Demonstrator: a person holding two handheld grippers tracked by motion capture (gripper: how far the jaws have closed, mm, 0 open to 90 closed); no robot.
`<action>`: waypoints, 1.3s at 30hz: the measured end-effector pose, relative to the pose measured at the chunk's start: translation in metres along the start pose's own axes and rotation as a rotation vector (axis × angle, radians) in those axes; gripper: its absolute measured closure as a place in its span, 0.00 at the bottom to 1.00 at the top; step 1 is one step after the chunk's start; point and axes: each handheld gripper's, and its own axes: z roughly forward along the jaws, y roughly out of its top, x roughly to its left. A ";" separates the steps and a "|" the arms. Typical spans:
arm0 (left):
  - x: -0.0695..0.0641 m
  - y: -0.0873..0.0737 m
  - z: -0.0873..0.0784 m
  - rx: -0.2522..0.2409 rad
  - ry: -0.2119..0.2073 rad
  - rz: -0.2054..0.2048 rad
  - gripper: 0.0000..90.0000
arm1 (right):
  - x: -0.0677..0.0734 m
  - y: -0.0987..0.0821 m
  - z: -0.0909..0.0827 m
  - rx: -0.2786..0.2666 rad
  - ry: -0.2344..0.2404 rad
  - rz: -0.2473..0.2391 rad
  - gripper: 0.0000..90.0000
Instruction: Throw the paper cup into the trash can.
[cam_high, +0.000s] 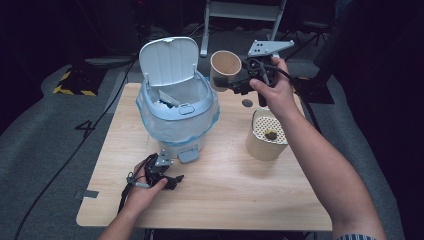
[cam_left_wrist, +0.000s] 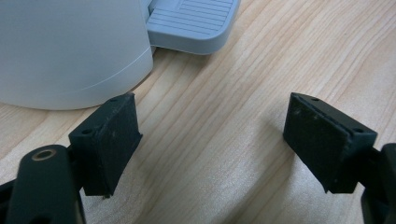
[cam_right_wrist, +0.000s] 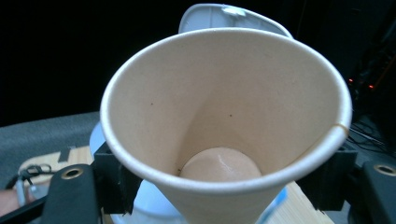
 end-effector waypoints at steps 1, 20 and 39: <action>0.000 0.000 0.000 0.001 0.000 0.000 0.20 | 0.001 0.001 0.004 -0.007 0.008 0.008 0.29; 0.001 0.002 0.002 0.006 0.001 0.004 0.18 | -0.004 -0.004 0.079 0.080 -0.001 0.033 0.29; 0.001 0.003 0.002 0.010 0.001 0.005 0.18 | -0.006 -0.014 0.115 0.156 0.009 -0.027 0.15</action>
